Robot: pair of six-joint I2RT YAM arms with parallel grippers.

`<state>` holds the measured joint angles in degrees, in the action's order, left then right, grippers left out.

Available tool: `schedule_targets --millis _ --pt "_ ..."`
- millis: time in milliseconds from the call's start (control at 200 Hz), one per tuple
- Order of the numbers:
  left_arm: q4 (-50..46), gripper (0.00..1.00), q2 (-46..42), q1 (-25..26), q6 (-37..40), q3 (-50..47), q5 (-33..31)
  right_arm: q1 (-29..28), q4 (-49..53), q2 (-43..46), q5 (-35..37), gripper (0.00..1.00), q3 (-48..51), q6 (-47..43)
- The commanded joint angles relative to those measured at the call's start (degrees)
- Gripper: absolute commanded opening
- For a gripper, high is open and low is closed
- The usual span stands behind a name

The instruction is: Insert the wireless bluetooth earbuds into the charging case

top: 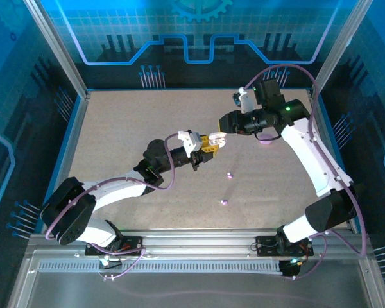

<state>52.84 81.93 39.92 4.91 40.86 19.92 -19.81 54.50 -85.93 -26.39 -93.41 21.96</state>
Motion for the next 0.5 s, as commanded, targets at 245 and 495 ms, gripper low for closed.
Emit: schedule_targets --millis 245,495 --pt "1.83 0.24 -1.68 -0.26 0.46 1.68 -2.08 0.47 2.59 3.31 -1.99 0.48 1.82 -0.78" --pt "1.61 0.24 -1.03 -1.01 -1.93 0.76 -3.87 3.09 -1.72 7.56 5.62 0.51 5.36 3.25"
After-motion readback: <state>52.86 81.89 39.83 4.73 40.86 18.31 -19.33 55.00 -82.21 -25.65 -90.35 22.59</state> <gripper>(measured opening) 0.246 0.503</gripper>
